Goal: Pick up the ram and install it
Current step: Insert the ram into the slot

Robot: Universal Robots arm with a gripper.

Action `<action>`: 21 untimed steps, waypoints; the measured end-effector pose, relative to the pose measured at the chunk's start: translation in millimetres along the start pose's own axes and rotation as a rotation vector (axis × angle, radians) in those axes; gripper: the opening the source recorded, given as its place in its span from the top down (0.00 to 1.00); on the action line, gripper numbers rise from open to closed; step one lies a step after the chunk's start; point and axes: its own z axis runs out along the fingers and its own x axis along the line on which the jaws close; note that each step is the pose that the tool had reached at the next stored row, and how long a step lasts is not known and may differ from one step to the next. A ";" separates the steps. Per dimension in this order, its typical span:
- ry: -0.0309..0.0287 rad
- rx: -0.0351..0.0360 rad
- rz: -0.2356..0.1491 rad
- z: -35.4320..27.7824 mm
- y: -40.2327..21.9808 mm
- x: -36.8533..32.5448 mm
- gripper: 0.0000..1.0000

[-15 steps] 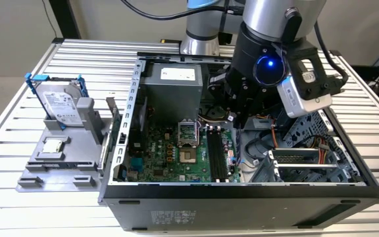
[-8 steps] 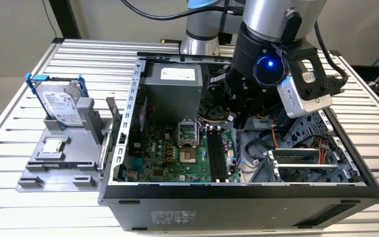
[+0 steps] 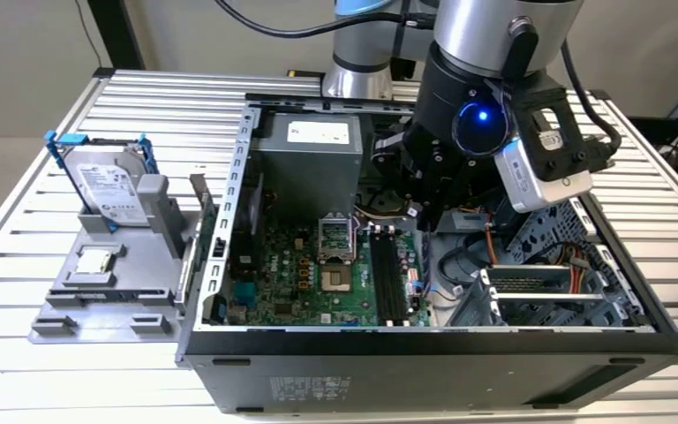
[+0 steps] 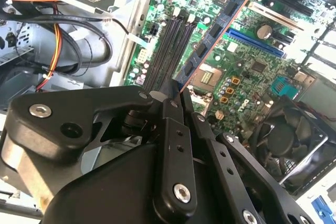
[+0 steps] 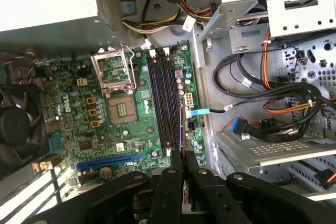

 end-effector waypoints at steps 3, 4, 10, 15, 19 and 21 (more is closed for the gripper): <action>0.0000 0.0001 0.000 3.3 0.2 -0.1 1.00; 0.0000 0.0002 0.000 4.4 0.4 -0.1 1.00; 0.0001 0.0002 -0.002 8.1 0.8 -0.4 1.00; 0.0000 -0.0003 -0.002 9.2 0.8 -0.4 1.00; 0.0001 0.0003 -0.002 10.4 0.7 -0.4 1.00; 0.0001 0.0003 -0.002 11.0 0.7 -0.4 1.00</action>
